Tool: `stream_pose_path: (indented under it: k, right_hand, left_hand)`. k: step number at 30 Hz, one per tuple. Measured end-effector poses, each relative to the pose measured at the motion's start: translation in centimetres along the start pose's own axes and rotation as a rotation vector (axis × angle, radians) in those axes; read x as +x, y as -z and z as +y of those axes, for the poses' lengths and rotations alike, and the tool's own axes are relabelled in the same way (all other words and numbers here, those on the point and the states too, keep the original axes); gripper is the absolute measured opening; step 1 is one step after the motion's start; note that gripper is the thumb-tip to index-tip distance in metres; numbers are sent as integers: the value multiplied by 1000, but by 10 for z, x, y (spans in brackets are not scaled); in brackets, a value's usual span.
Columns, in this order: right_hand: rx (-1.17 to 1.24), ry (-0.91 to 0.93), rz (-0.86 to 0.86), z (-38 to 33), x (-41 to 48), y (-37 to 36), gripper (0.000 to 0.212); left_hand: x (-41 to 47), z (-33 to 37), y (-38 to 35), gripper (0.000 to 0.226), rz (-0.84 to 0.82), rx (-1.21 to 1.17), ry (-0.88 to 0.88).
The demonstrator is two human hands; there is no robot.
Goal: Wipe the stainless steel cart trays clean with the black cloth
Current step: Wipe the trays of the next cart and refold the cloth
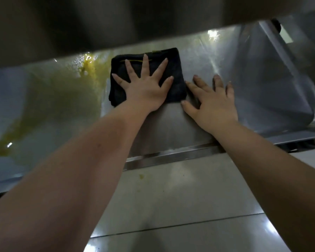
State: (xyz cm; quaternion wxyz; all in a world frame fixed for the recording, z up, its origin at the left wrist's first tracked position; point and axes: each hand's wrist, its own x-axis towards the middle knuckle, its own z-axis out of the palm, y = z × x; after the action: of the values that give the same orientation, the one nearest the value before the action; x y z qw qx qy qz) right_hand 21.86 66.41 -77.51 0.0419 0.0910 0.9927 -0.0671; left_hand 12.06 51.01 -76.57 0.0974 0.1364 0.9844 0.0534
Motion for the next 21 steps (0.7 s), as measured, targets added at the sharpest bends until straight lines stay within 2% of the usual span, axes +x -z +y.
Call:
stream_pose_path:
  k: [8,11,17,21]
  right_hand:
    - [7,43,-9,3,-1,1,63]
    - [-57,50,-22,1,-2,0,63]
    - [-105,48,-43,0,1,-1,64]
    - [-121,49,-44,-1,0,-2,64]
  left_hand:
    - [-126,-41,-20,63,-6,136,-26]
    - [-148,-53,-24,66,-50,136,18]
    - [-76,-31,-16,56,34,111,66]
    - [-8,-27,-5,54,30,33,114]
